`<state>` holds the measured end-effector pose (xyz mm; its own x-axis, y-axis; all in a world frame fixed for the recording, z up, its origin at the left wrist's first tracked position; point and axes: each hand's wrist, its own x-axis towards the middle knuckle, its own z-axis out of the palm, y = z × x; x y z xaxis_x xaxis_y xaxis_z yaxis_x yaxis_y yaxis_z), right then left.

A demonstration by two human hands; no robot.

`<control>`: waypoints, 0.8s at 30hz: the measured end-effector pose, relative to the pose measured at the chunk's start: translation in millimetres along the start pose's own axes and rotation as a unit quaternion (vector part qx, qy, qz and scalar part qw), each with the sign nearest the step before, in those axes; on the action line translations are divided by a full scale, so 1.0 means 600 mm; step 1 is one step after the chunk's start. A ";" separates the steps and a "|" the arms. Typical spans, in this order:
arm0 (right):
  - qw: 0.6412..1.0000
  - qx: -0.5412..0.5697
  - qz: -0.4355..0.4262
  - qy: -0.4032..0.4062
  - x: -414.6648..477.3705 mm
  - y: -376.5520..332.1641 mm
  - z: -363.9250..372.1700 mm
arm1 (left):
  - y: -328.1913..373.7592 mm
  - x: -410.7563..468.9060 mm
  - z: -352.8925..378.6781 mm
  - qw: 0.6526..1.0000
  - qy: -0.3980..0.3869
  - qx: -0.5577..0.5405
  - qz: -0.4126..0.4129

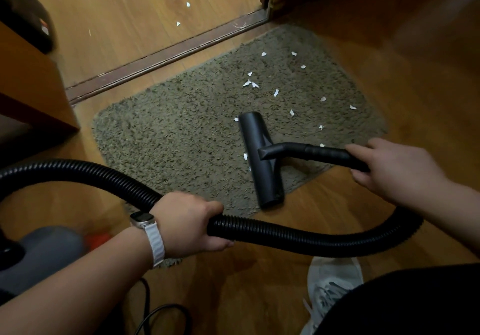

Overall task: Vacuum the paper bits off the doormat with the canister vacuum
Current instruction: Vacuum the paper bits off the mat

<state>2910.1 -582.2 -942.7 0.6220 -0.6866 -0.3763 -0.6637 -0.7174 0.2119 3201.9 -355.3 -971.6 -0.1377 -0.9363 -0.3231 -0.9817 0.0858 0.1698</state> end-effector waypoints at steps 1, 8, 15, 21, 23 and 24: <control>1.000 0.004 -0.003 0.002 0.004 -0.008 0.000 | -0.001 0.001 0.001 1.000 -0.002 0.000 0.003; 0.997 0.005 -0.054 0.061 0.034 -0.031 0.005 | -0.001 0.001 0.002 1.000 -0.015 -0.007 -0.012; 0.985 0.063 -0.093 0.129 0.036 -0.032 0.066 | -0.004 0.002 0.009 1.000 -0.011 0.009 -0.003; 0.967 0.228 0.052 -0.097 0.041 -0.035 0.061 | -0.011 -0.003 0.019 0.998 -0.060 0.023 0.000; 0.927 0.326 0.068 -0.175 0.052 -0.027 0.054 | -0.011 -0.002 0.020 0.997 -0.067 0.030 0.001; 0.898 0.381 0.074 -0.206 0.058 -0.021 0.054 | -0.011 -0.001 0.020 0.997 -0.067 0.032 0.002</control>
<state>2926.4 -593.2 -987.6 0.4014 -0.5529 -0.7302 -0.9157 -0.2248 -0.3332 3206.7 -351.3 -984.0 -0.1542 -0.8826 -0.4440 -0.9868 0.1152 0.1138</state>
